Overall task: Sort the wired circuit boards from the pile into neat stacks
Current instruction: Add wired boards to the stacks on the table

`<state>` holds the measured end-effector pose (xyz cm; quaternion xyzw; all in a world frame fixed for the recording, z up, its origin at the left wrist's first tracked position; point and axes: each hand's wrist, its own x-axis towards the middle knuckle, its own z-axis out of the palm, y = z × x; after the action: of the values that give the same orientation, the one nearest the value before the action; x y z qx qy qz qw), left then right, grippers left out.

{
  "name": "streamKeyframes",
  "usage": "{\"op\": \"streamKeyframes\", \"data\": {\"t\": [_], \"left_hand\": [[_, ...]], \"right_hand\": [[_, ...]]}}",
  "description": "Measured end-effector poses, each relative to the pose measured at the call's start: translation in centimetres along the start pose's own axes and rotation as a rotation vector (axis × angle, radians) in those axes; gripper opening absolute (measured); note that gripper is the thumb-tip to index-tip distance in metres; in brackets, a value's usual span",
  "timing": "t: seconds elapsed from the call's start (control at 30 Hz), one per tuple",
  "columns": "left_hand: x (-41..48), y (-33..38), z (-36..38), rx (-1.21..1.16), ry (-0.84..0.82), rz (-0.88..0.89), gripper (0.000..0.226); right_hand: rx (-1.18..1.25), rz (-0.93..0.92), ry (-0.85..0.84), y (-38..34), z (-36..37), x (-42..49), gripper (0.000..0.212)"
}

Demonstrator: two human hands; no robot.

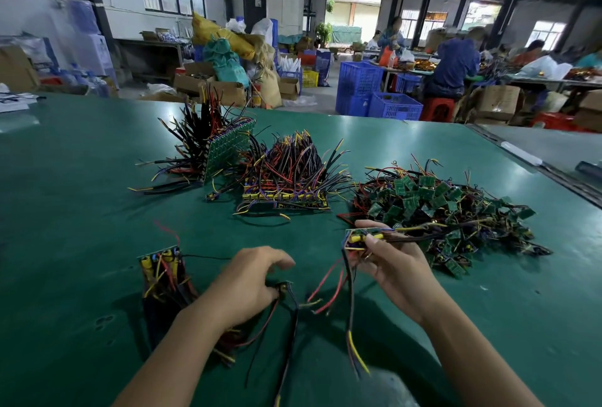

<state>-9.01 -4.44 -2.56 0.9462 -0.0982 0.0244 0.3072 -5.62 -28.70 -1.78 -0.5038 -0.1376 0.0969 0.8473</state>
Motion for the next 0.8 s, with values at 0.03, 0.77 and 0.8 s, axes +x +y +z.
{"op": "streamKeyframes", "data": {"t": [0.03,0.77,0.8], "left_hand": [[-0.1,0.4,-0.1,-0.028,0.023,0.040,0.050],[-0.6,3.6,1.1,-0.695,0.107,0.138,0.029],[-0.7,3.5,1.1,-0.681,0.112,0.145,0.029]], "right_hand": [[-0.022,-0.005,0.013,0.2,0.1,0.0,0.030],[-0.242,-0.036,-0.064,1.8,1.8,-0.6,0.023],[-0.262,-0.034,-0.057,1.8,1.7,-0.6,0.027]]}}
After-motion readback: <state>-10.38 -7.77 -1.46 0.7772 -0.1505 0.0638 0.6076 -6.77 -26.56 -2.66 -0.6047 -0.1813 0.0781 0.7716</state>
